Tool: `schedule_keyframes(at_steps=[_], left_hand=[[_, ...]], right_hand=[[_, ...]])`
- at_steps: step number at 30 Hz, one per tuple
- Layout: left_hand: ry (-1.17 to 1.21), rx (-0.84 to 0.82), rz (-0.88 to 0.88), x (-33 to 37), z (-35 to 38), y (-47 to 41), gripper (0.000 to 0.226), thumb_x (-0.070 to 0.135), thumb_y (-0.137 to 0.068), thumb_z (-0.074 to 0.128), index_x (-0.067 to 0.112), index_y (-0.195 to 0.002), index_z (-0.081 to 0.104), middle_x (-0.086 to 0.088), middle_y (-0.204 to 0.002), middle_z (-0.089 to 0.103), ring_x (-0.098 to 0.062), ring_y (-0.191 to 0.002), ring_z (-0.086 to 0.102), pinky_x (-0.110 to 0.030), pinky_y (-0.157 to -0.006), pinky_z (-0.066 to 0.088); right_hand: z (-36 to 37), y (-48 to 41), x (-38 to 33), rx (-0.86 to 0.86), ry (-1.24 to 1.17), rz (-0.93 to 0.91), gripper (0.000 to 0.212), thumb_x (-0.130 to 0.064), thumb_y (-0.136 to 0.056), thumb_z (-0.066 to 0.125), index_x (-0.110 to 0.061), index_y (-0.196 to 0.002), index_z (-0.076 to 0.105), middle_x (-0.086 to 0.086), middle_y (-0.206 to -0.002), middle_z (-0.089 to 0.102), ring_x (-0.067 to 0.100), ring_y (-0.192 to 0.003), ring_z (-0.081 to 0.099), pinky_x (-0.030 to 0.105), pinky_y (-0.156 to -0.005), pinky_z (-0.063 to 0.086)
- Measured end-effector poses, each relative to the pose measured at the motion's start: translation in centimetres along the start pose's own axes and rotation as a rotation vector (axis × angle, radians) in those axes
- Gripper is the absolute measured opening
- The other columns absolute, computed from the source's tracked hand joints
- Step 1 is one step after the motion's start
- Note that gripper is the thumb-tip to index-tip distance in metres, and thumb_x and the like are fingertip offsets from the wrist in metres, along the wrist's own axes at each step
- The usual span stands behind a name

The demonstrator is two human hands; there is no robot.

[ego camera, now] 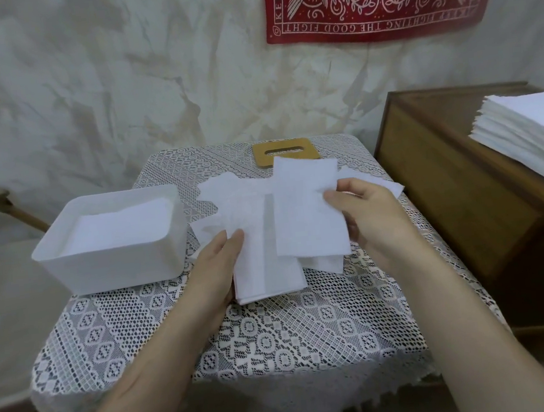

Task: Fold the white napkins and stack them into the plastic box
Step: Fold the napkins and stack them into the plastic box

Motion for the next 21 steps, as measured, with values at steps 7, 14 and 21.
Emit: schedule_keyframes(at_steps=[7,14,21], left_hand=[[0.046,-0.005,-0.013,-0.1,0.4,0.1,0.036,0.039,-0.106,0.052,0.018,-0.133,0.063,0.003,-0.127,0.074,-0.018,-0.119,0.069,-0.045,-0.111,0.049],[0.049,-0.032,0.007,0.2,0.4,0.3,0.037,0.042,-0.106,0.05,0.018,-0.13,0.065,0.0,-0.126,0.074,-0.02,-0.12,0.069,-0.048,-0.111,0.047],[0.043,-0.057,0.021,0.4,0.3,0.4,0.04,0.044,-0.105,0.052,0.017,-0.131,0.064,0.0,-0.126,0.075,-0.021,-0.12,0.069,-0.051,-0.11,0.048]], right_hand=[[3.0,0.2,2.2,-0.03,0.21,0.049,0.011,-0.011,-0.097,0.065,-0.005,-0.105,0.072,0.012,-0.097,0.078,0.016,-0.074,0.071,0.029,-0.06,0.056],[4.4,0.1,2.8,-0.03,0.175,0.075,0.009,-0.013,-0.098,0.066,-0.008,-0.102,0.072,0.004,-0.087,0.075,0.015,-0.072,0.068,0.024,-0.05,0.051],[4.7,0.4,2.7,-0.099,0.056,0.109,0.009,-0.016,-0.098,0.066,-0.014,-0.103,0.073,0.001,-0.091,0.078,0.011,-0.073,0.072,0.023,-0.054,0.053]])
Point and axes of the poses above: each hand's wrist, its own y-axis away from the middle knuckle, its own z-axis out of the palm, x = y × z, the point moved 2 cm from there along -y, towards the middle knuckle
